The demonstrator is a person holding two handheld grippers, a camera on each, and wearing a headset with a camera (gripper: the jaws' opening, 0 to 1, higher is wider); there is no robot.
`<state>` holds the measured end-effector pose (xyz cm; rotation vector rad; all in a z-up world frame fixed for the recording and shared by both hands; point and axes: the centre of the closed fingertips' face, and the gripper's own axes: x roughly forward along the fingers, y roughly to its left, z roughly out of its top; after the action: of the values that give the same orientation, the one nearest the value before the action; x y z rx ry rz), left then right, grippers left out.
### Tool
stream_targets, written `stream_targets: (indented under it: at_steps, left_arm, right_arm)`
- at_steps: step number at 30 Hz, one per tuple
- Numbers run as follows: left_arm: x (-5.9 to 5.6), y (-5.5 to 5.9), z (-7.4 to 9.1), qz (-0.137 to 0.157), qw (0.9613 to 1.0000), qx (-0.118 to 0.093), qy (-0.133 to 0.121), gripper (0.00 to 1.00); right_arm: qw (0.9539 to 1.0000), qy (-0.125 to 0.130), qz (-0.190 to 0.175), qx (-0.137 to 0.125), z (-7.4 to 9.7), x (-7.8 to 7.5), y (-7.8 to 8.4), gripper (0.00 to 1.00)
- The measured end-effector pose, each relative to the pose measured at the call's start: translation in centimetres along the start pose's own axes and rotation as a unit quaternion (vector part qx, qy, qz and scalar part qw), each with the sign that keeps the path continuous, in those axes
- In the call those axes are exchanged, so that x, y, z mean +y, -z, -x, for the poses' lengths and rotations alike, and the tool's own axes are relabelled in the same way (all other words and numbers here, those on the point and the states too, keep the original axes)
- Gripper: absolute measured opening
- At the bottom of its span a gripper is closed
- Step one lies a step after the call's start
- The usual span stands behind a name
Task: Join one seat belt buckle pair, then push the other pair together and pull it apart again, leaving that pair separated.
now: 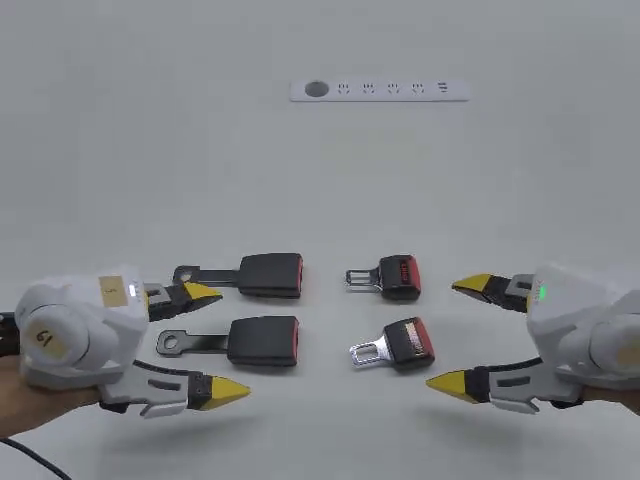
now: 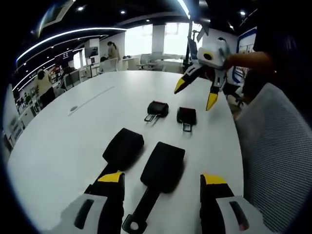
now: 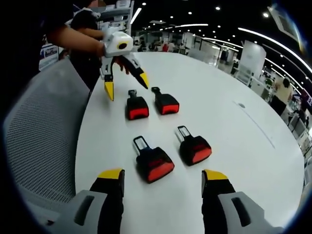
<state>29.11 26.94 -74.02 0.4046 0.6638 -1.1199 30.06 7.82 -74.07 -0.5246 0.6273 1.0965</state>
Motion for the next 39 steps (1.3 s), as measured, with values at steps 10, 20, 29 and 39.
stream_targets:
  at_steps: [10, 20, 29, 39]
  left_arm:
    - [0.0, 0.4, -1.6, -0.049, 0.9975, 0.036, 0.037, 0.56]
    - [0.0, 0.9, -2.5, -0.079, 0.9926, 0.066, 0.065, 0.45]
    - [0.4, 1.4, -2.8, -0.108, 0.988, 0.081, 0.075, 0.34]
    - [0.5, 1.8, -3.0, -0.131, 0.9832, 0.09, 0.091, 0.33]
  right_arm:
    - [0.9992, -0.019, 0.032, 0.016, -1.1, 0.5, 0.3, 0.54]
    - [0.9967, -0.043, 0.063, 0.031, -2.0, 1.0, 0.8, 0.48]
    - [0.9937, -0.061, 0.089, 0.03, -2.7, 1.2, 0.8, 0.41]
    - [0.9933, -0.065, 0.09, 0.031, -3.5, 1.3, 0.8, 0.35]
